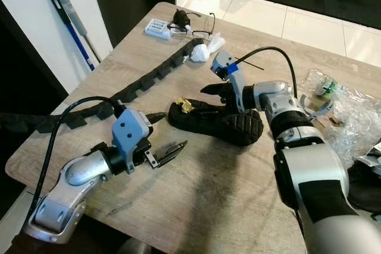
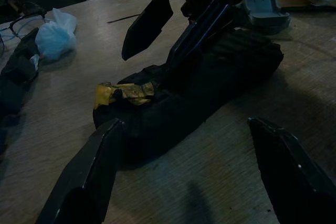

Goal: Picking trash to rubbish bin

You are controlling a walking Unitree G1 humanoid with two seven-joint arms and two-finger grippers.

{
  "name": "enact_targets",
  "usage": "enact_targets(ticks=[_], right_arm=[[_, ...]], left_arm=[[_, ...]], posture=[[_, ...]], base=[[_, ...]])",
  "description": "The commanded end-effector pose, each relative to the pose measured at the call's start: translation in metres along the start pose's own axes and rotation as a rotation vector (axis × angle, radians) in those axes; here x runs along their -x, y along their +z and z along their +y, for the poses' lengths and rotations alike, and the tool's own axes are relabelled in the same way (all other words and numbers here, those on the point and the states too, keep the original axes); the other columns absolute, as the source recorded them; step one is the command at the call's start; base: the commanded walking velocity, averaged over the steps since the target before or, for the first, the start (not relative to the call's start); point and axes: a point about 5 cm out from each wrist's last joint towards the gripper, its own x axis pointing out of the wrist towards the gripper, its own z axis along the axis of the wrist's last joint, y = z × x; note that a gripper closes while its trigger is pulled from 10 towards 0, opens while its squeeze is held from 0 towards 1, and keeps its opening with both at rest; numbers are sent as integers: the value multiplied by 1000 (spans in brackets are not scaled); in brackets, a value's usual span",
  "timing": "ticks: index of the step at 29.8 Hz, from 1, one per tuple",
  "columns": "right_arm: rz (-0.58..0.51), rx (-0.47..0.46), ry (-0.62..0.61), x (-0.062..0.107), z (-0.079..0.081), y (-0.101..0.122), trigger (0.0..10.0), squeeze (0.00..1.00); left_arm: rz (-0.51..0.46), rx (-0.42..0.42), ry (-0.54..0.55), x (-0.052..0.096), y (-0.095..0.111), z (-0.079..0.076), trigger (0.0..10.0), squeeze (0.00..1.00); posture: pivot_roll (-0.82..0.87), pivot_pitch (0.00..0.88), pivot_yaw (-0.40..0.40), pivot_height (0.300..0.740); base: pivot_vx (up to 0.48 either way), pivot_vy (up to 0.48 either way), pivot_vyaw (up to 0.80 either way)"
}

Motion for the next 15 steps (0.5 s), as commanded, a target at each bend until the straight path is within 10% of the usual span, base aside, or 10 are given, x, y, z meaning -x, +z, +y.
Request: enact_targets(ticks=[1,10,13,15], right_arm=[[-11,9,24,5,-1,3,10000,871],[35,52,136,4,7,-3,10000,396],[70,56,195,3,11,-8,10000,55],[86,63,209,3,12,-10,10000,55]], left_arm=[[12,-6,-28,0,-1,-4,10000,0],[11,-6,-35,-1,-1,-5,10000,0],[9,-6,-39,-1,-1,-5,10000,0],[9,-6,-41,-1,-1,-5,10000,0]], posture=[[59,253,-49,740],[58,251,-47,740],[61,247,-46,740],[61,247,-46,740]], base=[[0,0,0],[0,0,0],[0,0,0],[0,0,0]])
